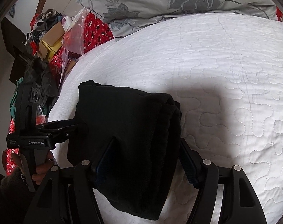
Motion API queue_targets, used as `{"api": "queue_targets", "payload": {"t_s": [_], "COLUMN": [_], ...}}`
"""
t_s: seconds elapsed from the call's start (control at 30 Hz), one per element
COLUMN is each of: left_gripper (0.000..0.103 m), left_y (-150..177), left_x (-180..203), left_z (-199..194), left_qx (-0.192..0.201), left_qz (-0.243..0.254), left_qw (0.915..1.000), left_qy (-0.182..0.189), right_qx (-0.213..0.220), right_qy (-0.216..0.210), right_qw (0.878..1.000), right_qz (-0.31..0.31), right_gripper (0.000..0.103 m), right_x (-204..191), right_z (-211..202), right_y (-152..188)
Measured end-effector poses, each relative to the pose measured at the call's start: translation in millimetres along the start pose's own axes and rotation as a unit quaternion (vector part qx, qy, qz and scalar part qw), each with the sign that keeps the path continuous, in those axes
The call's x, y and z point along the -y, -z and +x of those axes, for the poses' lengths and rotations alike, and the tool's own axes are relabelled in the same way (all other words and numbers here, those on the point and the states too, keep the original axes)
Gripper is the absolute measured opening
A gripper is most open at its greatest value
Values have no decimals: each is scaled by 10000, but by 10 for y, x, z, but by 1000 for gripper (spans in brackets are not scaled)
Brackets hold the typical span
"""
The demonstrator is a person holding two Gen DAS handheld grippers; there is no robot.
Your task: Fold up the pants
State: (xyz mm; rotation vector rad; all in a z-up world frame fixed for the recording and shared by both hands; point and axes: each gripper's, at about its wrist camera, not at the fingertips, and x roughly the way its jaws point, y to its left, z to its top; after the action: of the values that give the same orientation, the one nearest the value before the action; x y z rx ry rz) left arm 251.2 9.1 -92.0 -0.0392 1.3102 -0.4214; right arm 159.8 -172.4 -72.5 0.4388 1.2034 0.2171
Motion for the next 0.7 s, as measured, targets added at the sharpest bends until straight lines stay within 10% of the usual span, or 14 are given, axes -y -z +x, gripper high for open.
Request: {"api": "queue_targets", "payload": {"t_s": [0.27,0.37,0.43,0.7], "left_gripper": [102,81,45,24], "left_y": [31,84,107,164], "left_x": [29,58,90,55], "left_z": [-12,-58,-100,-261], "left_qx": [162,243,182,237], "left_qz": [-97,-196,-269,-719], "left_qw": [9998,9995,9986,9942], "left_qy": [-101,52,418,761], "right_qx": [80,130,141,89], "right_qy": [26,-78,-123,-484], "right_qw": [9999,9998,9994,9957], "right_qz": [-77,158,275,780], "right_gripper": [59,51,49,42], "right_x": [-19,51,76,161], "right_z": [19,-20,-52,-94], "right_y": [10,19,22,1]}}
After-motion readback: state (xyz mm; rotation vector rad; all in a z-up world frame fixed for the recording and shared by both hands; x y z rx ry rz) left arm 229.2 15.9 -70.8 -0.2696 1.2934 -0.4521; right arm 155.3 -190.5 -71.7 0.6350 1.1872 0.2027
